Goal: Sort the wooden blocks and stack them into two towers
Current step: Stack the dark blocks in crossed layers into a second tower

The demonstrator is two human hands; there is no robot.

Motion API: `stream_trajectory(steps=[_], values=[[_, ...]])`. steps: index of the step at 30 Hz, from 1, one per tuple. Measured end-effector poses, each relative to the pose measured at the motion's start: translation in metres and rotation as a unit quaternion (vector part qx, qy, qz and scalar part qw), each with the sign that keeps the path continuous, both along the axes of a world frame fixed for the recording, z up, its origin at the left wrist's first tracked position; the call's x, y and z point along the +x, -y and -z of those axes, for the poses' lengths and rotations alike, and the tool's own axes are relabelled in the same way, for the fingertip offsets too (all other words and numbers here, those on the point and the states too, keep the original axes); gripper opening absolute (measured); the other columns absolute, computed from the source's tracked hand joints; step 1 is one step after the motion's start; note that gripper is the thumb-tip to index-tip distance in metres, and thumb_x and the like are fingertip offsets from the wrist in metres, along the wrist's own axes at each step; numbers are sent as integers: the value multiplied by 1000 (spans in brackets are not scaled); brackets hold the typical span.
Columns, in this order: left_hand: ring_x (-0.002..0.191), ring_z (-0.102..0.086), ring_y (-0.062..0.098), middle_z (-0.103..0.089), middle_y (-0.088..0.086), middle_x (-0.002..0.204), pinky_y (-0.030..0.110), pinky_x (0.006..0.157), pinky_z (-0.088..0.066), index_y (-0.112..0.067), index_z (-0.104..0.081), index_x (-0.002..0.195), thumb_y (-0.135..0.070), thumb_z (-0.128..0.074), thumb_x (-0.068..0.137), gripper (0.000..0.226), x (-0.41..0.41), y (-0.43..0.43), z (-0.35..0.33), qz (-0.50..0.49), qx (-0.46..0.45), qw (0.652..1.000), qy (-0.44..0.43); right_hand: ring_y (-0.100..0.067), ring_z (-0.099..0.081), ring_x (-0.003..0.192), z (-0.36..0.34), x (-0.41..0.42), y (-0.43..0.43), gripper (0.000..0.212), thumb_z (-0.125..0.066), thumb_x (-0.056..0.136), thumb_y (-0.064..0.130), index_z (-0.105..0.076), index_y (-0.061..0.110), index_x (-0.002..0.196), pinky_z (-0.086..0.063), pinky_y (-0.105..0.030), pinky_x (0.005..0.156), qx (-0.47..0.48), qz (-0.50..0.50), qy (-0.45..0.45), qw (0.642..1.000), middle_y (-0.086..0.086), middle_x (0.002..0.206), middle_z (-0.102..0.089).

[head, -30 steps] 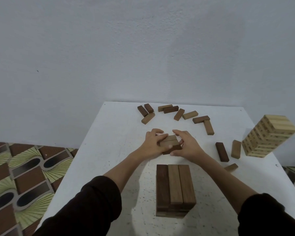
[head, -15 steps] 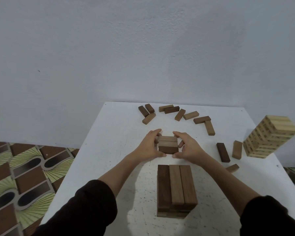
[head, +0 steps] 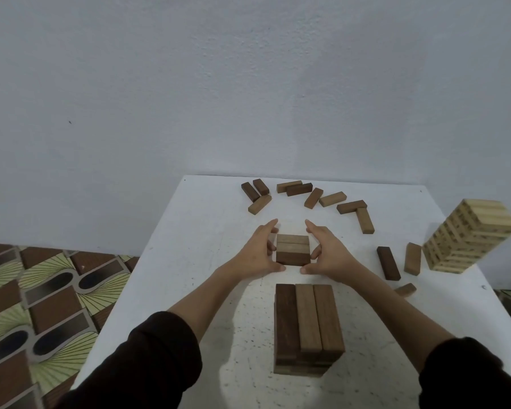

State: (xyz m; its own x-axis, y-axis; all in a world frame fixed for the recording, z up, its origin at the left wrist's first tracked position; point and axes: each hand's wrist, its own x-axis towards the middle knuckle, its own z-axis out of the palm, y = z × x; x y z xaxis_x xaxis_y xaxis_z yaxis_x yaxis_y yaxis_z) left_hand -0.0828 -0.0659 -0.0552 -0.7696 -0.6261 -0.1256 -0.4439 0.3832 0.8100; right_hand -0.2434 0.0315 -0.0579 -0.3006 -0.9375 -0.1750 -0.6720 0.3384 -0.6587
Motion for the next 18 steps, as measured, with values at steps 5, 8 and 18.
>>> stream_trajectory(steps=[5, 8, 18], values=[[87, -48, 12, -38, 2, 139, 19, 73, -46, -16, -12, 150, -9, -80, 72, 103, -2, 6, -3, 24, 4, 999, 31, -11, -51, 77, -3, 0, 1, 105, -81, 72, 14, -12, 27, 149, -41, -9, 60, 3, -29, 9, 1000, -1, 143, -37], [83, -48, 11, -42, 3, 133, 17, 68, -44, -15, -13, 149, -6, -79, 72, 102, -2, 7, -2, 19, 7, 999, 30, -12, -51, 75, -5, 0, 1, 103, -79, 73, 9, -13, 26, 149, -43, -9, 59, 0, -26, 17, 1000, -1, 139, -41], [93, -48, 12, -47, 0, 128, 23, 80, -45, -17, -18, 148, -8, -82, 69, 102, 3, 5, -28, 11, 22, 999, -24, -11, -50, 80, -31, -2, -9, 99, -77, 73, 6, -17, 27, 148, -45, -11, 64, -49, -18, 68, 996, 2, 127, -44]])
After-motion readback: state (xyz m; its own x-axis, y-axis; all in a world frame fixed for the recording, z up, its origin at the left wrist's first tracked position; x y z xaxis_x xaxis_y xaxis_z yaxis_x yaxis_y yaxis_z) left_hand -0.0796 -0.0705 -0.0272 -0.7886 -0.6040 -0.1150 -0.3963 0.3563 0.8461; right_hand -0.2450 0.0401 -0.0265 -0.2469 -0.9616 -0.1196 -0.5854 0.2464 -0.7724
